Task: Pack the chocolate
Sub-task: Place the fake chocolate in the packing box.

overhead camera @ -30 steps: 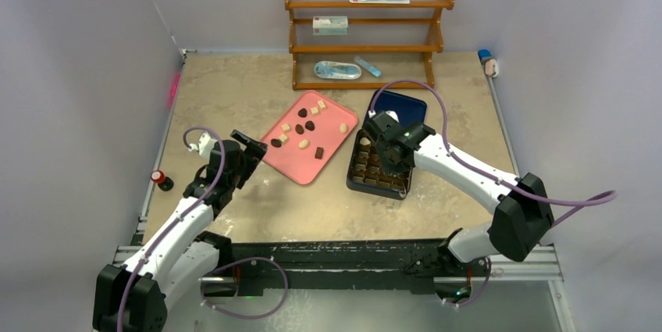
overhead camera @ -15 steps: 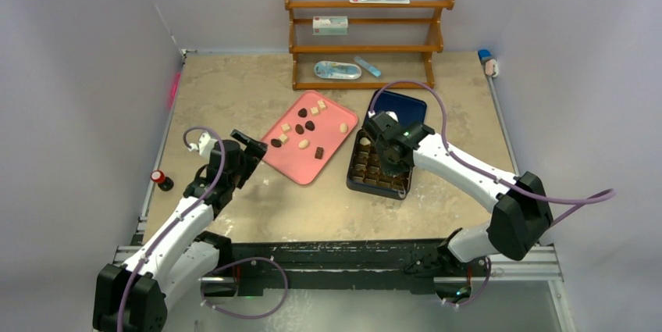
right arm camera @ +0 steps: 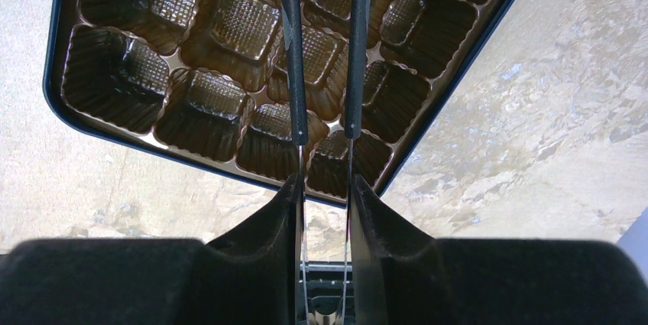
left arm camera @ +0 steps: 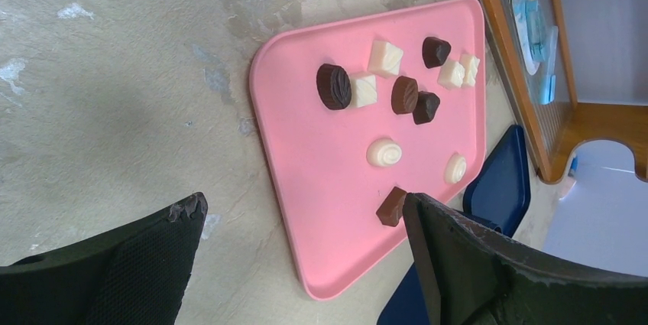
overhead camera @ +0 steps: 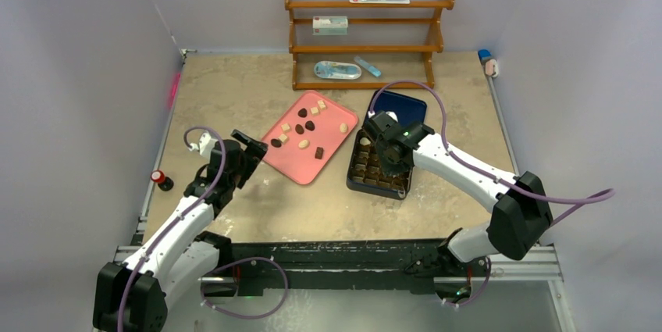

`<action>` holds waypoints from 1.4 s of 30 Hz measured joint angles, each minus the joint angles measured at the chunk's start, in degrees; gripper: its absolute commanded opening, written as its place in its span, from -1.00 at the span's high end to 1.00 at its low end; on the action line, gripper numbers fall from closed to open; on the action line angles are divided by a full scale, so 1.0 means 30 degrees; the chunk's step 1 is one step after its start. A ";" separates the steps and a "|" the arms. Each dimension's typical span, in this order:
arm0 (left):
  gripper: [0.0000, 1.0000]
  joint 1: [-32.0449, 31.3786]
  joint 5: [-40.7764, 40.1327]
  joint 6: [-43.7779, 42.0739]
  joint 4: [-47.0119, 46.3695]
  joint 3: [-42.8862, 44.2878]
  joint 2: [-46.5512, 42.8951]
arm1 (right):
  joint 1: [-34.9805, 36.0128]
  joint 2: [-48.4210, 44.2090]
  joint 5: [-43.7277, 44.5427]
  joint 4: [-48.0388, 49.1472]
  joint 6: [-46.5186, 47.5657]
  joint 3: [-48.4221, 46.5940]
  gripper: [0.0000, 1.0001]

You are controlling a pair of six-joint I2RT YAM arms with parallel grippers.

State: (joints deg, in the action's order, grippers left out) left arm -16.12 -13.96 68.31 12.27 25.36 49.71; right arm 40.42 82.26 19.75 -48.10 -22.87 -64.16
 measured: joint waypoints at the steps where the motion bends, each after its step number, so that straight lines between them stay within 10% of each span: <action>1: -1.00 0.0000 0.0029 0.0000 -0.0015 0.0000 0.0000 | 0.0000 0.0000 -0.0007 0.0000 0.0000 0.0000 0.46; 42: -1.00 0.0102 0.0095 0.0000 -0.0211 0.0000 0.0000 | -0.0233 0.0248 -0.0415 0.0029 -0.0007 0.0000 0.39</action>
State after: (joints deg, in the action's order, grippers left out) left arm -15.81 -13.67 68.31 11.64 25.36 49.71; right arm 39.72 83.00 18.50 -48.01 -22.90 -64.16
